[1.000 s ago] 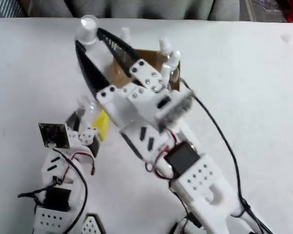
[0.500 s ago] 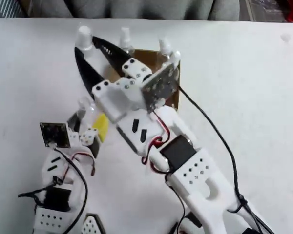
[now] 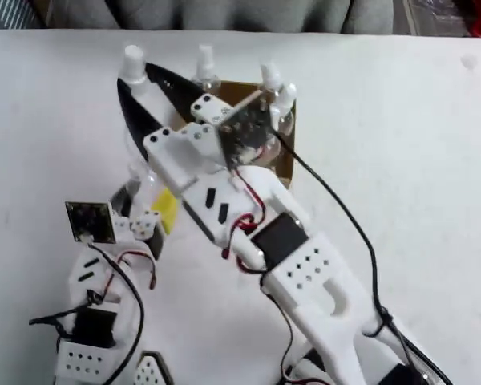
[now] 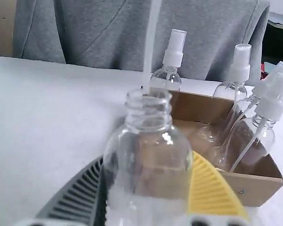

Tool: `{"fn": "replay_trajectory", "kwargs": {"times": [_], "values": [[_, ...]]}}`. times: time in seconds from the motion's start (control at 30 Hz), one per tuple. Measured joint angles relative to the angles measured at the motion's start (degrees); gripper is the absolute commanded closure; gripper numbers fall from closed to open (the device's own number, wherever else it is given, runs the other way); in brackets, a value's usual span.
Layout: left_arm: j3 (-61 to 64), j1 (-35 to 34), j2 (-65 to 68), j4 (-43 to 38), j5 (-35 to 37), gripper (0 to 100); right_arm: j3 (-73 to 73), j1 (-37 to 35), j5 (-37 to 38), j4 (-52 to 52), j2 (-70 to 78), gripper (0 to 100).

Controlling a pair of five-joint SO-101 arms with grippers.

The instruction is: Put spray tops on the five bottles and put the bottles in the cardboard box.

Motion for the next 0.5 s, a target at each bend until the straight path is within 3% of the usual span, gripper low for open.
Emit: {"fn": "replay_trajectory", "kwargs": {"times": [0.23,0.5], "values": [[0.0,0.0,0.0,0.0,0.0,98,0.0,-0.1,0.0,2.0,0.7,98.3],[0.0,0.0,0.0,0.0,0.0,98,-7.2,-0.1,0.0,13.7,5.2,98.3]]}}
